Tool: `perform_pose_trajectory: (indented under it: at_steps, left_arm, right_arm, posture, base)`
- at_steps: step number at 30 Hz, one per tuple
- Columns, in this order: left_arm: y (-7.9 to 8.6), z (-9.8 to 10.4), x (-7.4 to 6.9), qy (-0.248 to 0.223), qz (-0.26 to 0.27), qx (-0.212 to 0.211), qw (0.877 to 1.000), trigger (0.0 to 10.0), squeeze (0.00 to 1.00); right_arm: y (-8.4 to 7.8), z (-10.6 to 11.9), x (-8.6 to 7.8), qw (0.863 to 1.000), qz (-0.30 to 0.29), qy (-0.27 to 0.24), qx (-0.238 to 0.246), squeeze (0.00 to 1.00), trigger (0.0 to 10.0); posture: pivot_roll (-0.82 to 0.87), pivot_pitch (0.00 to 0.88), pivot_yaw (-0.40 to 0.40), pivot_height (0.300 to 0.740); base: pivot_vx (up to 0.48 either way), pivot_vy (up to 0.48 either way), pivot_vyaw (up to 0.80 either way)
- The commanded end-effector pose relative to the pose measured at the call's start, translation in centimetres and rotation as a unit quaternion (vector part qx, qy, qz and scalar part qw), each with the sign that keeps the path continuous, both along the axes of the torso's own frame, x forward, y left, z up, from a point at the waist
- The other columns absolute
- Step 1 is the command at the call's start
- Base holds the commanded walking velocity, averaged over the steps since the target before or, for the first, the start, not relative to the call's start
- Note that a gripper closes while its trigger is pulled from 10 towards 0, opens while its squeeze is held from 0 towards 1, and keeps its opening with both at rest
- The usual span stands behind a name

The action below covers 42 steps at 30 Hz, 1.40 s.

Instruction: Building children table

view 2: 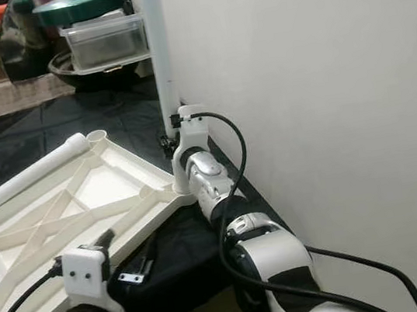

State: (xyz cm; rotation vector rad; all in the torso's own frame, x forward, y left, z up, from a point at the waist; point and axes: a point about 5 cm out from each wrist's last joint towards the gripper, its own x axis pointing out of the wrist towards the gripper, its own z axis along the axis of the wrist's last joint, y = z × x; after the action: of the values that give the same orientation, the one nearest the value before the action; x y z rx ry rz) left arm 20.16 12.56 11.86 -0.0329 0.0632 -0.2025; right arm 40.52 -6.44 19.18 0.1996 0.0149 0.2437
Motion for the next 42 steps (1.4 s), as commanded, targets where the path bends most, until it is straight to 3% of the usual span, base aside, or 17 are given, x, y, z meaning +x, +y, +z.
perform_pose_trajectory:
  at_steps: [1,3,9,13,16,20,25,30,31,32,36,37,42]
  left_arm:
    - [0.4,-1.1,0.0,0.038,0.002,0.003,0.999,10.0,0.0]
    - [0.7,-2.1,-0.2,0.082,-0.002,-0.006,0.997,10.0,0.0]
    - [0.6,-3.5,-1.0,0.13,-0.023,-0.04,0.99,10.0,0.0]
    - [0.1,-3.5,-1.4,0.142,-0.051,-0.076,0.986,10.0,0.0]
    - [0.3,-3.5,-1.4,0.145,-0.049,-0.071,0.986,10.0,0.0]
    - [3.2,-5.2,-1.6,0.196,0.031,-0.048,0.979,10.0,0.0]
    - [5.5,-5.6,-1.6,0.198,0.06,-0.039,0.978,10.0,0.0]
    - [6.1,-5.5,-1.5,0.197,0.065,-0.034,0.978,10.0,0.0]
    - [6.5,-5.4,-1.4,0.196,0.068,-0.026,0.978,10.0,0.0]
    - [6.8,-5.3,-1.3,0.195,0.071,-0.02,0.978,10.0,0.0]
    - [6.8,-5.3,-1.2,0.197,0.069,-0.02,0.978,10.0,0.0]
    - [6.8,-5.3,-1.2,0.197,0.068,-0.019,0.978,10.0,0.0]
    - [6.8,-5.3,-1.2,0.196,0.068,-0.012,0.978,10.0,0.0]
  right_arm:
    - [-0.3,0.7,0.2,1.0,-0.006,-0.012,0.01,0.0,10.0]
    - [-0.3,1.0,0.3,1.0,-0.002,-0.016,0.014,0.0,10.0]
    - [-0.1,1.3,0.3,1.0,0.005,-0.023,0.017,0.0,10.0]
    - [0.2,1.1,0.2,1.0,0.011,-0.024,0.015,0.0,10.0]
    - [0.2,1.0,0.2,1.0,0.011,-0.023,0.014,0.0,10.0]
    - [0.1,1.2,0.2,1.0,0.011,-0.022,0.017,0.0,10.0]
    - [0.6,1.4,0.2,0.998,0.043,-0.027,0.029,0.0,10.0]
    - [0.8,1.3,0.0,0.997,0.066,-0.029,0.033,0.0,10.0]
    - [0.9,0.9,-0.1,0.997,0.073,-0.023,0.023,0.0,4.2]
    - [0.9,0.7,-0.1,0.997,0.078,-0.019,0.016,0.0,0.0]
    - [0.7,0.4,-0.1,0.997,0.069,-0.019,0.019,0.0,0.3]
    - [0.8,0.3,-0.2,0.997,0.072,-0.018,0.014,0.0,10.0]
    - [1.3,-0.3,-0.4,0.997,0.082,-0.01,0.01,0.0,10.0]
  posture:
    - [0.01,0.0,-0.009,0.74]
    - [0.01,0.0,-0.007,0.74]
    - [0.01,0.0,-0.005,0.74]
    - [0.01,0.0,-0.005,0.74]
    - [0.0,0.0,-0.003,0.74]
    - [-0.01,0.0,-0.014,0.74]
    - [-0.02,0.0,-0.002,0.74]
    - [-0.02,0.0,0.001,0.74]
    - [-0.01,0.0,0.003,0.74]
    - [-0.01,0.0,0.003,0.74]
    - [0.0,0.0,0.011,0.74]
    - [0.0,0.0,0.011,0.74]
    - [0.01,0.0,0.001,0.74]
  base:
    - [0.0,0.0,0.0]
    - [0.0,0.0,0.0]
    - [0.0,0.0,0.0]
    - [0.0,0.0,0.0]
    - [0.0,0.0,0.0]
    - [0.0,0.0,0.0]
    - [0.0,0.0,0.0]
    - [0.0,0.0,0.0]
    - [0.0,0.0,0.0]
    - [0.0,0.0,0.0]
    - [0.0,0.0,0.0]
    - [0.0,0.0,0.0]
    - [0.0,0.0,0.0]
